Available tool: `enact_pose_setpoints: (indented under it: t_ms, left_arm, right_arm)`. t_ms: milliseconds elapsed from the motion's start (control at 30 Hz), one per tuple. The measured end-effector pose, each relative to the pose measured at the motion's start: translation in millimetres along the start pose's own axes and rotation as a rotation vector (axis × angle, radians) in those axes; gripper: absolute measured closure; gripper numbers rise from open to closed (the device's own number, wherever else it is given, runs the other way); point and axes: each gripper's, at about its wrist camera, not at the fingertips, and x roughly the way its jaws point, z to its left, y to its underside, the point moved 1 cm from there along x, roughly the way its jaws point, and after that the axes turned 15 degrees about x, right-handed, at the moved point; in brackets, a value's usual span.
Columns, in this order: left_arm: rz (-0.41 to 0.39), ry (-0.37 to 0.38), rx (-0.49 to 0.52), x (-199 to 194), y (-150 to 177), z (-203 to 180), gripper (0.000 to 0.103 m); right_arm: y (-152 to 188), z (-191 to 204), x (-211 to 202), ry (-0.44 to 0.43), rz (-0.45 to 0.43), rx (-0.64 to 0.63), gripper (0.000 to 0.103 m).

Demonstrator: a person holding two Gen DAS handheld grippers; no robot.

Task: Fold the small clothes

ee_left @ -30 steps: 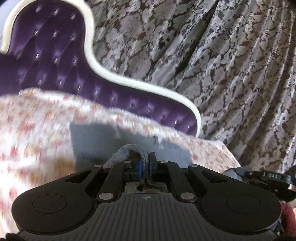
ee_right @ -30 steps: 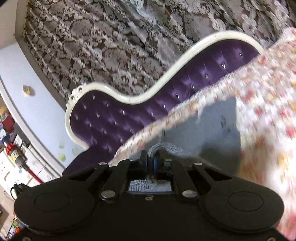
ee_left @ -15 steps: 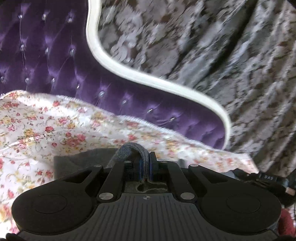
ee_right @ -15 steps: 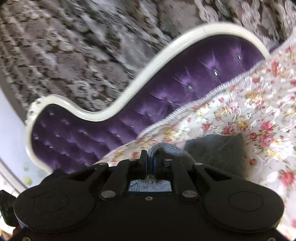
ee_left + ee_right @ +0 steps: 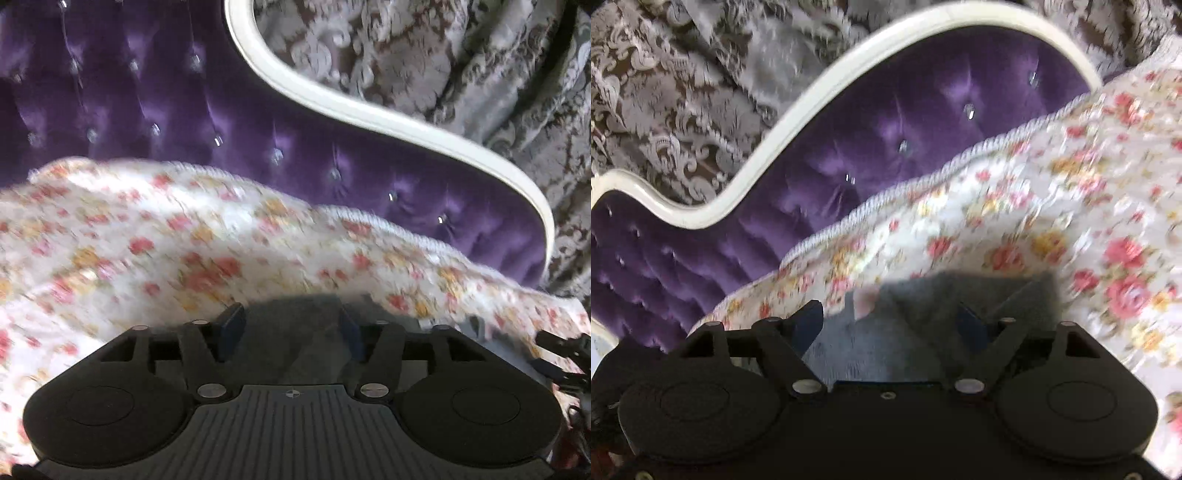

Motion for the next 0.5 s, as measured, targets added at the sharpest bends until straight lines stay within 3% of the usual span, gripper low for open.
enact_pose_setpoints:
  t_ms: [100,333,500]
  left_arm:
    - [-0.016,-0.003,0.079,-22,-1,-10,0.035]
    - [0.019,0.006,0.343,-38,32,-59,0.034]
    - [0.090,-0.015,0.352,-17,55,-59,0.033]
  right_arm:
    - [4,10,-19,-0.023,-0.015,-0.063,0.021]
    - [54,60,-34,-0.001,0.041,-0.406,0.021]
    - [93,81,-22,0.046,0.097,-0.605,0.022]
